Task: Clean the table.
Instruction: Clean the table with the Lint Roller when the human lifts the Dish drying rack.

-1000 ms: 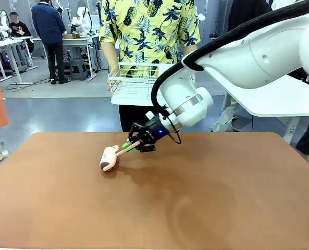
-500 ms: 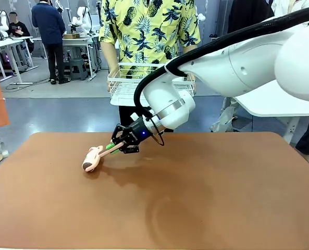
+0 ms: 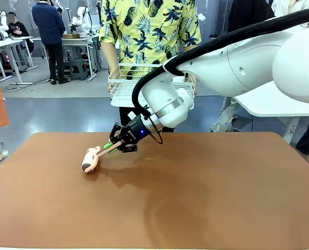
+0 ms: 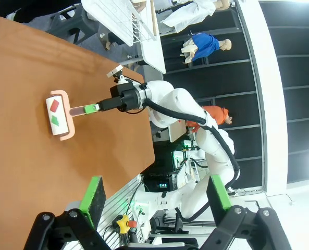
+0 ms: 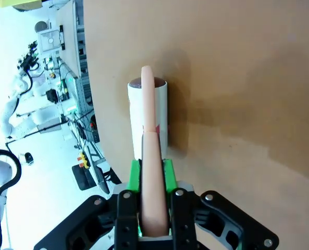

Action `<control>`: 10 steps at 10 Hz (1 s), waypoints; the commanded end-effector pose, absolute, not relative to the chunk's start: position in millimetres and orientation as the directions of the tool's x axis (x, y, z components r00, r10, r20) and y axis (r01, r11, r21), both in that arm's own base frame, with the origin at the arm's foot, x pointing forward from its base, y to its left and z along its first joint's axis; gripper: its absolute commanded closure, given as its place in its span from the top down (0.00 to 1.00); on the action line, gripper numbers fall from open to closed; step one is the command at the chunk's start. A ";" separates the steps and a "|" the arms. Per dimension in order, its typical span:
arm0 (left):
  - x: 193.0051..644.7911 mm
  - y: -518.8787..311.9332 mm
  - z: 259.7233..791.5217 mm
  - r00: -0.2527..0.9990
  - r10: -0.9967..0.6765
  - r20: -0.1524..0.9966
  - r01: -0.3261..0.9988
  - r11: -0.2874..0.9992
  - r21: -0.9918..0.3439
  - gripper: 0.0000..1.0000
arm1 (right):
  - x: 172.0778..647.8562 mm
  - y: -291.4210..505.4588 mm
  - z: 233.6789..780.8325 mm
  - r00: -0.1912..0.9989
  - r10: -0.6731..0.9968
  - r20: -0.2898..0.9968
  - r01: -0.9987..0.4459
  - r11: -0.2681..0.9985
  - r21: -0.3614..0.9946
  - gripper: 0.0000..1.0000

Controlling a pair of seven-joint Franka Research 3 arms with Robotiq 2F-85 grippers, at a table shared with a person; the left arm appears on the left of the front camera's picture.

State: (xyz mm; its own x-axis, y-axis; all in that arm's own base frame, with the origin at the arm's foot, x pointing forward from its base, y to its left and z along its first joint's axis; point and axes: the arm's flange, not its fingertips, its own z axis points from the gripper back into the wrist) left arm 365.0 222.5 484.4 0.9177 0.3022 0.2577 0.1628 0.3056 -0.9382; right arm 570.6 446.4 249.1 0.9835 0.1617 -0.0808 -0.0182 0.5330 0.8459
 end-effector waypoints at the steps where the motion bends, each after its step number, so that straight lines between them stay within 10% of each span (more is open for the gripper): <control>1: 362.6 224.1 487.1 0.915 0.305 0.265 0.173 0.298 -0.939 1.00 | 561.8 425.2 284.8 0.981 0.182 -0.070 -0.032 0.504 0.863 0.21; 10: 362.6 224.1 487.1 0.915 0.305 0.265 0.173 0.298 -0.939 1.00 | 552.1 274.8 371.5 0.972 0.232 -0.038 -0.068 0.431 0.900 0.21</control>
